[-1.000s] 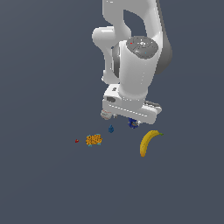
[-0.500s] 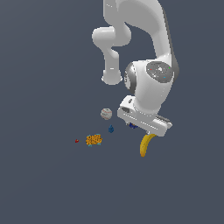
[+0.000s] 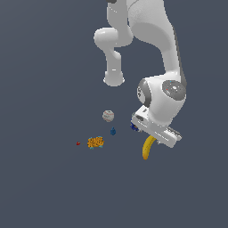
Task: Pick up a designated object from a clutter of objects.
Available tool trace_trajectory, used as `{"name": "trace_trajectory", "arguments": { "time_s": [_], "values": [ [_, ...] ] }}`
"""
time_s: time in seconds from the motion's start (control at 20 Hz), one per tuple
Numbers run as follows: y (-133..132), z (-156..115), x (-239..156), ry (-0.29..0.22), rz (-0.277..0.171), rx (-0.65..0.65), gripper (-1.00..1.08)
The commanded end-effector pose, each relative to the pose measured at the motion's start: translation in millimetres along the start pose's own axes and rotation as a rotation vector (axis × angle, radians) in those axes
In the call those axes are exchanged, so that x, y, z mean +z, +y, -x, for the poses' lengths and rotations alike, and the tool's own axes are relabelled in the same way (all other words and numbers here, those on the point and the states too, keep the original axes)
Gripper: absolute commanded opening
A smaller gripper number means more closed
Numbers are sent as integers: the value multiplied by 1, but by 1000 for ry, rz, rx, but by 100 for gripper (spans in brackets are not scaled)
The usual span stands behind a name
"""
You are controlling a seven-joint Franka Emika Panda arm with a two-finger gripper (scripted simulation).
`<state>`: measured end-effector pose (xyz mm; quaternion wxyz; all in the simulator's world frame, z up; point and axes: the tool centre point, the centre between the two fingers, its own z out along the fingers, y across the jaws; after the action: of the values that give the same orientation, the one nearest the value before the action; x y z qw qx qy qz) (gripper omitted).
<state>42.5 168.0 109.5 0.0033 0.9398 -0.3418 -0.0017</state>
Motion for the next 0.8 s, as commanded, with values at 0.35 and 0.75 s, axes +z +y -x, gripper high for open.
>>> {"name": "trace_trajectory", "arguments": {
  "time_s": [0.35,0.75],
  "values": [
    [-21,24,33,1,-6,103,100],
    [-24,29,40,0,-7,121,100]
  ]
}}
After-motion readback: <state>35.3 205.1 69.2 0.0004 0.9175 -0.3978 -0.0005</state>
